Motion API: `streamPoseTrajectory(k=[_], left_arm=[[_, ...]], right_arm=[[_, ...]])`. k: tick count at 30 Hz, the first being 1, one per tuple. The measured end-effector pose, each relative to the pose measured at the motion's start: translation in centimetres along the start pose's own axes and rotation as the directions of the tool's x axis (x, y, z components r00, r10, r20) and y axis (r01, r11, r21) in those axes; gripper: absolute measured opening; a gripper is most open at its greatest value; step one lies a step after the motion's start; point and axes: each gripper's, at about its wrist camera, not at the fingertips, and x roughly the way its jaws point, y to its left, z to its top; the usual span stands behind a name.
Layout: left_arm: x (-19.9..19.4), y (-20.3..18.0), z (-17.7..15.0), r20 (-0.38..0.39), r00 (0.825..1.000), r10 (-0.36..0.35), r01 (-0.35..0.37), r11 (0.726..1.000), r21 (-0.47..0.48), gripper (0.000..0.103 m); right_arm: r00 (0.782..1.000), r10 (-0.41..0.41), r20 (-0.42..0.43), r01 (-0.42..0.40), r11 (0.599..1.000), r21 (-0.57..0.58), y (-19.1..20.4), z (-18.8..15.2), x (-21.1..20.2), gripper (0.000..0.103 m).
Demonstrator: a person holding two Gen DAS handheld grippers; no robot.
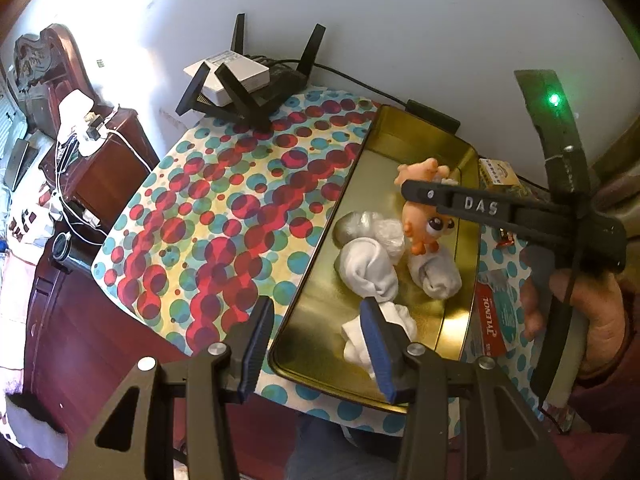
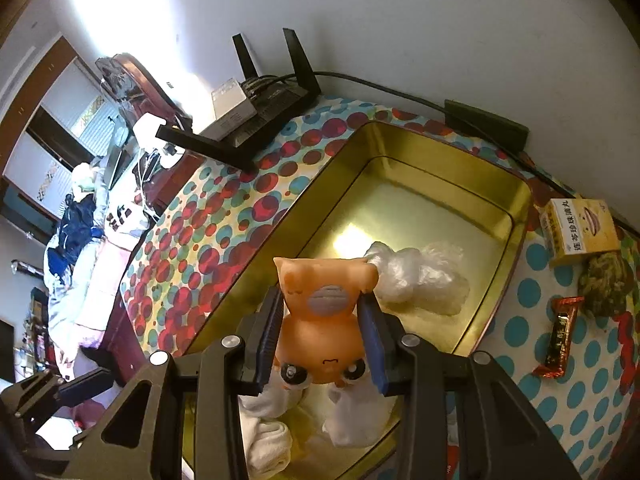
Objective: Organize objects
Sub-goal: 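Lower the orange toy figure into the gold tray and open the right tool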
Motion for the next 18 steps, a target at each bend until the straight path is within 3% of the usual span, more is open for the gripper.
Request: streamPoseTrajectory(k=[2,4,6,9,13,16,18], left_arm=[[0.0,-0.2,0.4,0.007,1.0,-0.003,0.003,1.0,0.006,0.046],[0.0,-0.6,0.9,0.016,1.0,-0.012,0.012,1.0,0.015,0.046],[0.2,-1.3,1.6,0.026,0.999,-0.02,0.019,0.999,0.036,0.046],[0.3,-2.8,2.9,0.045,0.998,-0.035,0.031,0.997,0.076,0.046],[0.2,-5.6,4.4,0.079,0.994,-0.078,0.067,0.989,0.129,0.046],[0.4,-7.8,5.1,0.089,0.991,-0.1,0.084,0.982,0.17,0.046],[0.7,-9.3,5.6,0.09,0.989,-0.119,0.1,0.975,0.198,0.046]], right_arm=[[1.0,0.005,-0.006,-0.005,1.0,0.007,-0.1,-0.1,0.2,0.04],[1.0,0.008,0.003,-0.009,1.0,0.014,-0.2,-0.3,-0.2,0.051],[0.999,0.01,0.033,-0.011,1.0,0.025,-0.6,-0.5,-1.4,0.062],[0.995,-0.001,0.097,-0.002,1.0,0.028,-1.7,-1.3,-4.2,0.067],[0.972,-0.133,0.193,0.117,0.989,0.092,-5.6,-3.1,-8.3,0.073],[0.93,-0.273,0.245,0.234,0.956,0.176,-9.5,-4.5,-10.7,0.073],[0.908,-0.349,0.233,0.298,0.927,0.229,-12.4,-5.2,-11.4,0.073]])
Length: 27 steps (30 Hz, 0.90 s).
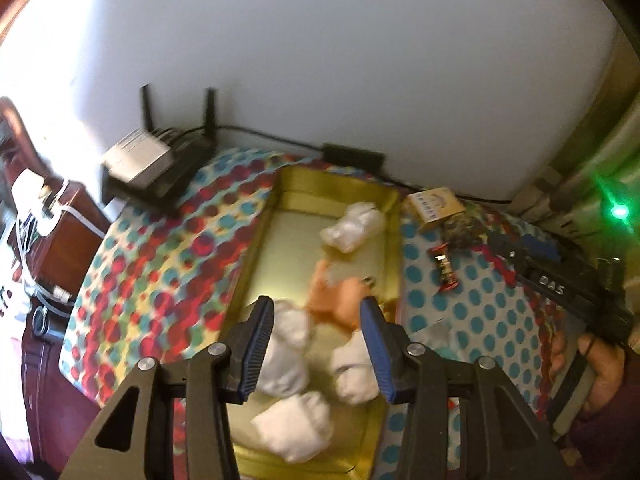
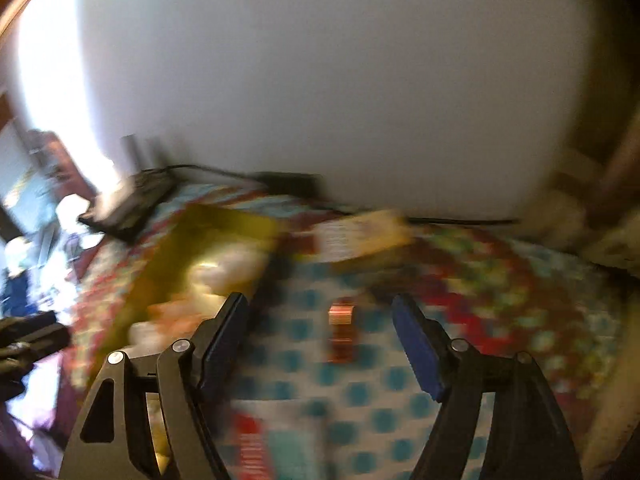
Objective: Organize objects
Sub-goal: 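Lower the orange toy figure into the gold tray and open the right tool, then grasp the braided rope ball with the right tool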
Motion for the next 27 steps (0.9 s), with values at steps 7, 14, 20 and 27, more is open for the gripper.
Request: streamPoseTrajectory(k=[7,14,20,27], left_arm=[[1.4,-3.5,1.2,-0.002,1.0,-0.025,0.025,0.998,0.061,0.046],[2.7,-5.6,1.6,-0.024,1.0,-0.02,0.022,0.997,0.08,0.046],[3.8,-7.1,1.7,-0.053,0.998,-0.015,0.02,0.994,0.107,0.046],[5.4,-8.5,2.1,-0.087,0.996,-0.038,0.048,0.992,0.113,0.046]], right_arm=[[0.998,-0.037,-0.042,0.04,0.997,0.066,-4.4,0.6,2.4,0.073],[0.998,-0.012,-0.055,0.013,1.0,0.025,-3.7,1.5,5.6,0.073],[0.996,-0.049,-0.076,0.049,0.999,-0.001,-3.1,2.0,7.6,0.071],[0.991,-0.025,-0.131,0.025,1.0,-0.006,-3.9,1.1,9.4,0.043]])
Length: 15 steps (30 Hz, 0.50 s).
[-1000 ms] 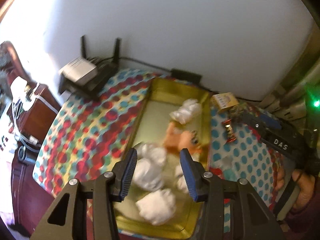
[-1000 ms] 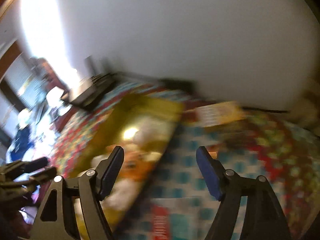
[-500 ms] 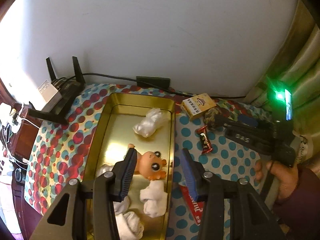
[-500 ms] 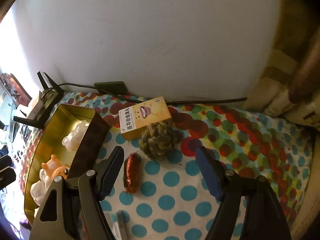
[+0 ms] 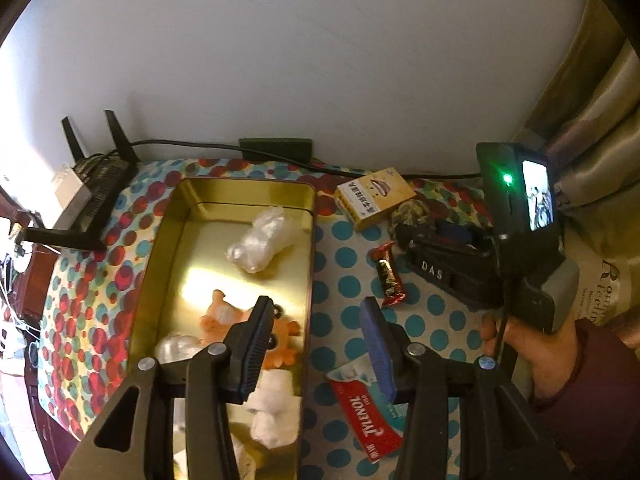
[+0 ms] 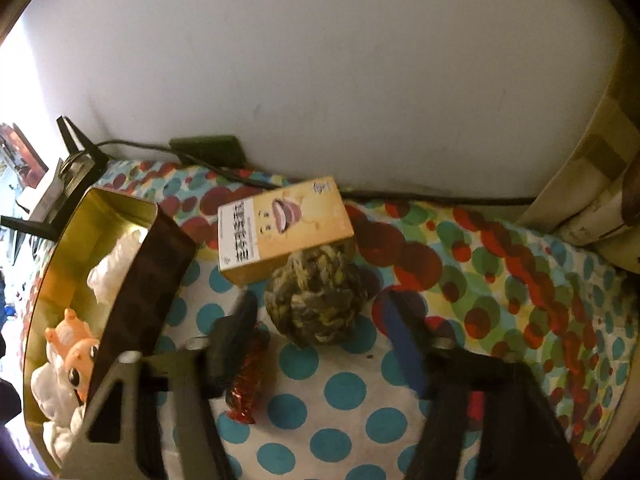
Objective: Organize objects
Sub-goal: 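Grasp the braided rope ball with the right tool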
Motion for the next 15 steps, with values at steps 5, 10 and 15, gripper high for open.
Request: streamPoseTrajectory(k=[5,10,15], left_arm=[[2.1,-1.2,0.7,-0.04,0.997,-0.061,0.06,0.998,-0.023,0.046],[4.6,-3.1,1.3,-0.068,0.991,-0.119,0.117,0.993,-0.022,0.046],[7.2,-5.6,1.8,-0.114,0.985,-0.129,0.134,0.99,0.038,0.046]], right_arm=[[1.0,0.008,0.012,-0.007,1.0,-0.028,-0.5,-0.8,-1.0,0.042],[0.998,0.028,0.055,-0.03,0.999,0.031,-3.1,-2.4,-4.5,0.042],[0.997,0.042,0.065,-0.049,0.992,0.114,-6.1,-3.9,-6.8,0.042]])
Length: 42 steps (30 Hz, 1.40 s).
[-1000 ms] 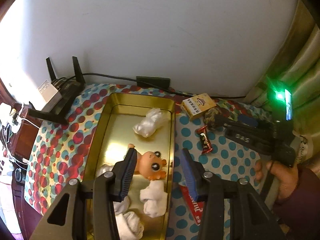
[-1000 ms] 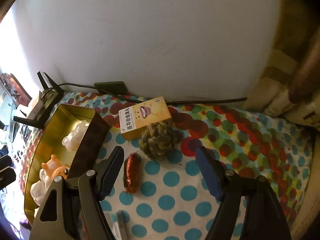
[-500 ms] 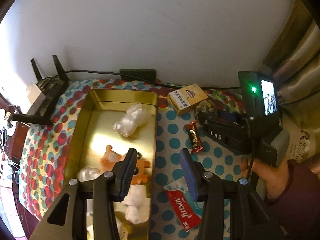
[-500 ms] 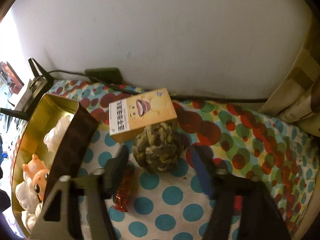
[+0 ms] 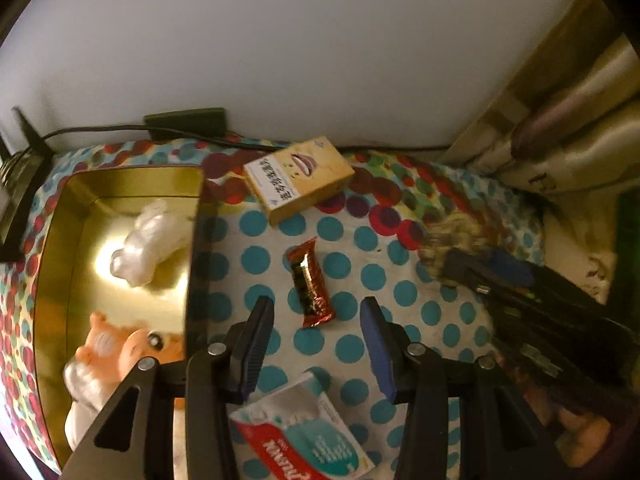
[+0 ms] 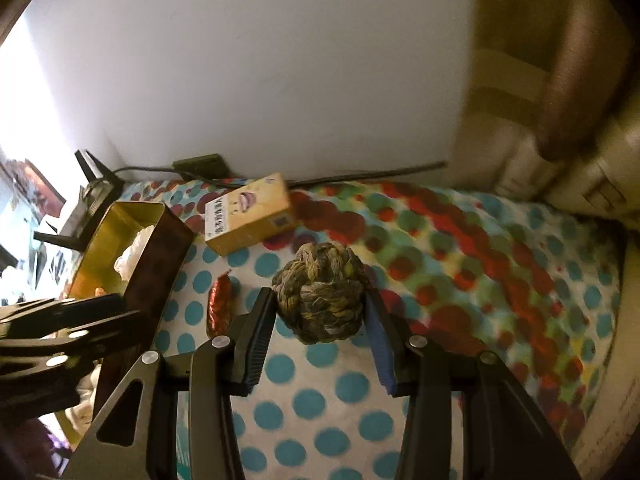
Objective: Organize objects
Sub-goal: 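Grasp the braided rope ball with the right tool, then grasp the chocolate bar with the left tool while the right tool holds the rope ball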
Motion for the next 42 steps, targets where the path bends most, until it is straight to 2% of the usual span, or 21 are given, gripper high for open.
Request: streamPoseTrajectory(k=[11,23,28,29,30,31,34,42], left_arm=[[5.3,-0.8,1.2,-0.094,0.993,0.077,-0.077,0.997,-0.003,0.046],[7.0,-0.7,1.2,-0.126,0.987,0.095,-0.1,0.994,-0.034,0.046],[7.1,-1.2,0.8,-0.111,0.987,0.117,-0.116,0.993,0.014,0.042],[7.1,-1.4,0.7,-0.105,0.986,0.132,-0.129,0.991,0.031,0.036],[7.1,-1.4,0.7,-0.102,0.985,0.14,-0.136,0.99,0.043,0.026],[7.1,-1.4,0.6,-0.1,0.985,0.139,-0.134,0.989,0.055,0.022],[6.8,-1.0,0.5,-0.103,0.989,0.106,-0.101,0.994,0.045,0.021],[2.4,-2.5,-0.6,0.014,0.993,0.118,-0.119,0.985,0.123,0.021]], right_arm=[[0.999,0.033,0.016,-0.034,0.995,0.093,-2.9,-1.3,-2.3,0.042],[0.998,0.056,0.027,-0.059,0.99,0.13,-4.4,-1.1,-2.8,0.04],[0.998,0.057,0.026,-0.06,0.991,0.121,-4.2,-0.8,-2.6,0.04],[0.998,0.059,0.022,-0.062,0.99,0.126,-4.2,-0.9,-2.4,0.04],[0.998,0.059,0.014,-0.06,0.99,0.127,-4.2,-1.0,-2.2,0.04],[0.998,0.061,0.007,-0.062,0.99,0.129,-4.2,-1.2,-2.1,0.04],[0.998,0.066,-0.011,-0.064,0.989,0.135,-4.3,-1.5,-1.7,0.041],[0.993,0.111,-0.047,-0.104,0.987,0.119,-3.0,-1.7,-0.7,0.042]])
